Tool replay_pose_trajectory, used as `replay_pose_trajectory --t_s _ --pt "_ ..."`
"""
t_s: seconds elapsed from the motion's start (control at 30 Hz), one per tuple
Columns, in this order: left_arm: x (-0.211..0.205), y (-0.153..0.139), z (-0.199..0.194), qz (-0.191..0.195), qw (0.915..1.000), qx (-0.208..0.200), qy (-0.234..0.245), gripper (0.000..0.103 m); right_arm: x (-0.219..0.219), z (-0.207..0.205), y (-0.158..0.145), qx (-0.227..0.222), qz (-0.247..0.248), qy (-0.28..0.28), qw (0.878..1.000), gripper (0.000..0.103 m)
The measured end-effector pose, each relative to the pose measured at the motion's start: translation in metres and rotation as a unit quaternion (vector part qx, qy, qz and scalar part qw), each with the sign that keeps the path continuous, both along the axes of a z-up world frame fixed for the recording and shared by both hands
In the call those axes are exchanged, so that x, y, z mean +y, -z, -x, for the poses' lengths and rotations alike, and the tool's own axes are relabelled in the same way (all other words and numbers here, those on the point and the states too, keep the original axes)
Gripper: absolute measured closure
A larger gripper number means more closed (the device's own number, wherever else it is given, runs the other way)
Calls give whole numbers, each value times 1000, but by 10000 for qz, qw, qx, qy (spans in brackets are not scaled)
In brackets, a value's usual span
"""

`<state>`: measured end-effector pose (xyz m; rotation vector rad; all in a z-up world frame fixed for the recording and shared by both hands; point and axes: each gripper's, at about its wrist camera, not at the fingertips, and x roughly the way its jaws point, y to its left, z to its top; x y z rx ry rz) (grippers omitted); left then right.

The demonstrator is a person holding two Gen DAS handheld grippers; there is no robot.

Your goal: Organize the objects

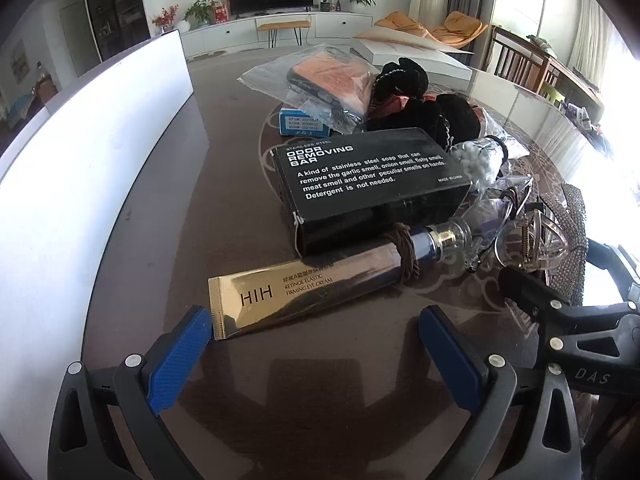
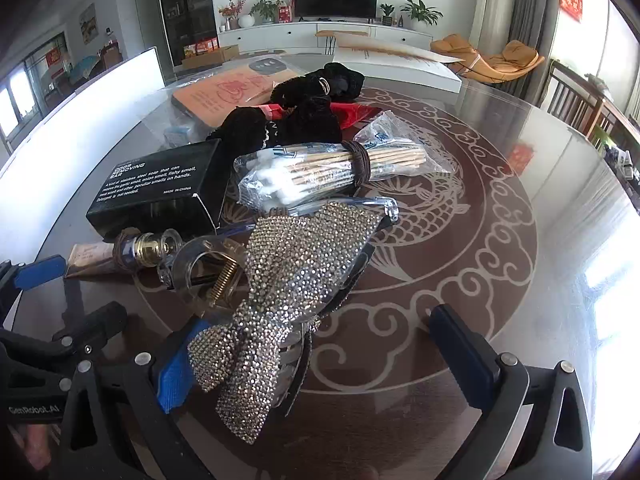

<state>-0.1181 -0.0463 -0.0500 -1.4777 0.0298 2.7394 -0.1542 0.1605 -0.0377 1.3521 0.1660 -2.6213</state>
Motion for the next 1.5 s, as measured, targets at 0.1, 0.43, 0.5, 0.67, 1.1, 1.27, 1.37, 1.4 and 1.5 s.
replay_pose_trajectory --t_s 0.1,0.43,0.5,0.67,1.1,1.27,1.37,1.4,1.5 --pt "0 0 0 -9 9999 135 34 0 1 0 0 3 9 31 10000 0" --pt "0 1 -1 -14 9998 186 94 0 1 1 0 4 3 25 10000 0" --pt "0 1 -1 -17 9998 188 94 0 1 0 0 4 1 22 10000 0" --pt "0 1 -1 -20 9998 194 106 0 1 0 0 4 1 22 10000 0" --pt "0 1 -1 -23 9998 193 103 0 1 0 0 6 -1 18 10000 0" --pt "0 1 -1 -21 9998 194 105 0 1 0 0 7 -1 17 10000 0" --pt "0 1 -1 -22 9998 194 103 0 1 0 0 6 -1 17 10000 0" --pt "0 1 -1 -21 9998 194 103 0 1 0 0 6 -1 17 10000 0" --pt "0 1 -1 -23 9998 194 102 0 1 0 0 6 -1 17 10000 0"
